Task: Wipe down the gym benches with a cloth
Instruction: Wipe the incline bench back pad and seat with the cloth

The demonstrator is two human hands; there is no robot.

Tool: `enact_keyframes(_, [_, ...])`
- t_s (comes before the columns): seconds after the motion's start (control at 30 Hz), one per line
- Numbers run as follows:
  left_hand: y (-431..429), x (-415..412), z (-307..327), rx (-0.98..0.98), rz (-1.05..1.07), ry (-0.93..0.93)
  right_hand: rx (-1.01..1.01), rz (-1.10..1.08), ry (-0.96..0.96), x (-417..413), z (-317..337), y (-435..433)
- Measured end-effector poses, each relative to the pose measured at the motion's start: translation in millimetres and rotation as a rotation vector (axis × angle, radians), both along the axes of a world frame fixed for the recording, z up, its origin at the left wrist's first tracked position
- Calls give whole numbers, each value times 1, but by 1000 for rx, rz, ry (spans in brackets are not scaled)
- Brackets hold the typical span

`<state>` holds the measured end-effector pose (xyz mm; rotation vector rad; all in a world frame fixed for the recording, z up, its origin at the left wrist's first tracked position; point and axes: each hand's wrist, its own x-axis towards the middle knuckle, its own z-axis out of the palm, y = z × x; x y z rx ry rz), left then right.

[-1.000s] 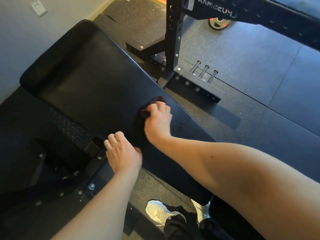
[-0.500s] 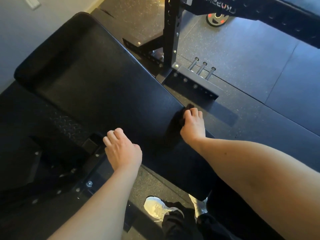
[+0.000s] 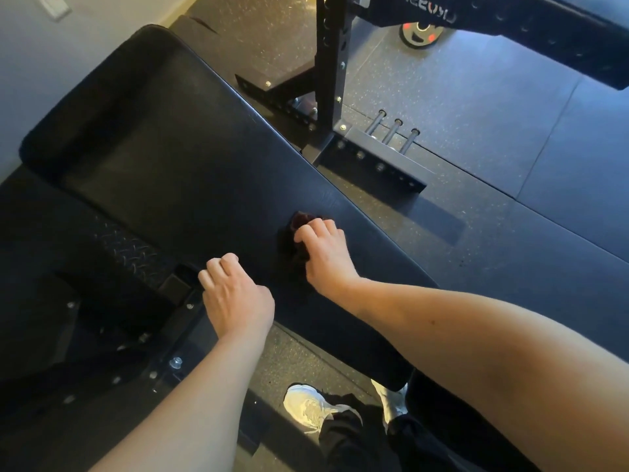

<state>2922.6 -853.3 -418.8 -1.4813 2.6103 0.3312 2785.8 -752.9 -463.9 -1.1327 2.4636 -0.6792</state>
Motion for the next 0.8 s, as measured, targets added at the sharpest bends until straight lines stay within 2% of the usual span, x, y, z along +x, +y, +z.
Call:
enact_keyframes(0.1, [2,-1,-3,-5,1,11,138,-256,-24,-35,-25,45])
enact_keyframes(0.17, [2,0,-3,-15,-2,7,191,-339,-76,-48,-31,56])
enact_keyframes(0.3, [3,3,-3,-20,-18,10,141,-483,-150,-29,-16,28])
enact_keyframes(0.37, [4,4,-2,-18,-24,5,65,-403,-183,0,-5,6])
enact_keyframes(0.47, [3,2,-2,-29,-31,1,-79,-46,-204,47,3,-22])
enact_keyframes(0.53, [4,2,-2,-43,-37,-16,-145,156,-158,60,1,-24])
enact_keyframes(0.6, [7,2,-2,-46,-36,-32,-143,271,-66,44,-2,-13])
enact_keyframes(0.67, [10,2,-2,-52,-24,-28,-78,234,1,15,-6,6])
enact_keyframes(0.8, [18,2,-3,-63,-22,-52,40,-76,-18,-56,-15,47])
